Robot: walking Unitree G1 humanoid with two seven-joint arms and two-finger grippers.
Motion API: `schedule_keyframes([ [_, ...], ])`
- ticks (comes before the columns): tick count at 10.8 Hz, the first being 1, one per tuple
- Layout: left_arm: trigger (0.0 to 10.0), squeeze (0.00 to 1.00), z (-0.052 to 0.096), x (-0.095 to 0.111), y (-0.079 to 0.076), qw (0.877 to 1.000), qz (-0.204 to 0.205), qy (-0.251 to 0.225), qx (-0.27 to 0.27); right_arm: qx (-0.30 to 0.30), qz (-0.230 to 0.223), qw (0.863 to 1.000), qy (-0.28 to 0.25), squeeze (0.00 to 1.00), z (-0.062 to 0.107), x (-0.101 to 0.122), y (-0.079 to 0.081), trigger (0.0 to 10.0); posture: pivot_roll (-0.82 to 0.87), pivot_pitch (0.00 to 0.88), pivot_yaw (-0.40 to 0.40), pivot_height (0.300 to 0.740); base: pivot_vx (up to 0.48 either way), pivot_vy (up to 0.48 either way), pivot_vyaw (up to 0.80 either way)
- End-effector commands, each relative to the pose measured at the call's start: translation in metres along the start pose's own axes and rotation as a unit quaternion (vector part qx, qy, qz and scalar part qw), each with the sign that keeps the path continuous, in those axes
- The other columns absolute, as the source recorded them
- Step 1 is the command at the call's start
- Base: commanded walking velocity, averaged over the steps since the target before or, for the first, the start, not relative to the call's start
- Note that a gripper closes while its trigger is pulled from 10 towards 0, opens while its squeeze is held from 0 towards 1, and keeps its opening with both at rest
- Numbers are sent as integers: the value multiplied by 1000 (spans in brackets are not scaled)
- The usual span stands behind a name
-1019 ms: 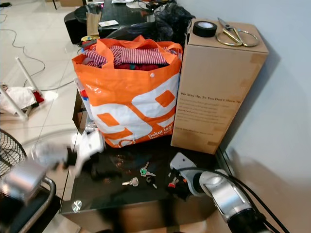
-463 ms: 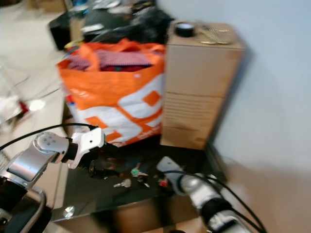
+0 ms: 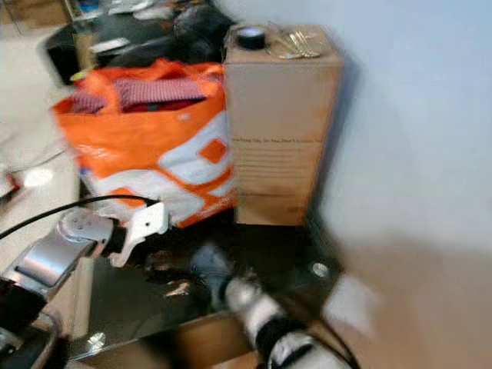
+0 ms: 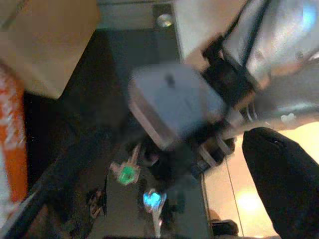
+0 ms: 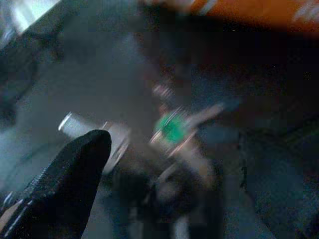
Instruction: Hang keys on a hook
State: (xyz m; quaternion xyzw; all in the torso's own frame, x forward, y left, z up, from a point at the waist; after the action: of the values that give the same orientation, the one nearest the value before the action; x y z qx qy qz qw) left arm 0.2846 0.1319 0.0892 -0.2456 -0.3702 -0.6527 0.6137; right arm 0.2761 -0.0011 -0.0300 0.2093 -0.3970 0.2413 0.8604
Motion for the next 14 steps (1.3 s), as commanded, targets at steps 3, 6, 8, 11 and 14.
schedule_keyframes([
  [3, 10000, 0, 4, 1, 2, 1000, -8, 4, 6, 26, -12, 999, -35, 0, -8, 22, 28, 10000, -172, 0, 66, 740, 0, 0, 0],
  [6, 10000, 0, 6, 2, 0, 1000, -14, -1, 16, -14, 82, 994, -78, 0, 147, 57, -150, 10000, -164, 0, 59, 740, 0, 0, 0],
  [8, 10000, 0, 5, 4, 0, 1000, -18, -3, 17, -17, 34, 992, -123, 0, 147, 78, -141, 10000, -161, 0, 57, 740, 0, 0, 0],
  [11, 10000, 0, 7, 6, 0, 999, -18, -11, 32, 12, 62, 997, -41, 0, 154, 49, -120, 10000, -161, 0, 64, 740, 0, 0, 0],
  [14, 10000, 0, 6, 4, -2, 1000, -14, -9, 14, 28, 61, 997, 28, 0, 149, 28, -106, 10000, -160, 0, 68, 740, 0, 0, 0],
])
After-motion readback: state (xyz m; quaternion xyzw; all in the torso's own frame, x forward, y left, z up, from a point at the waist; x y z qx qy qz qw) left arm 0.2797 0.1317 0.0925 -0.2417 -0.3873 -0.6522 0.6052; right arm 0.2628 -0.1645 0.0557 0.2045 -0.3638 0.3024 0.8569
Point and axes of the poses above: a point about 5 cm out from each wrist's last joint towards the gripper, its own z axis pointing back from the gripper into the wrist, its own x axis along the axis of the wrist's last joint, y = z × x, the point moved 3 cm from there along -z, pointing out of the wrist towards the gripper, and after that the axes turned 13 degrees about -z, right-handed, at the moved point
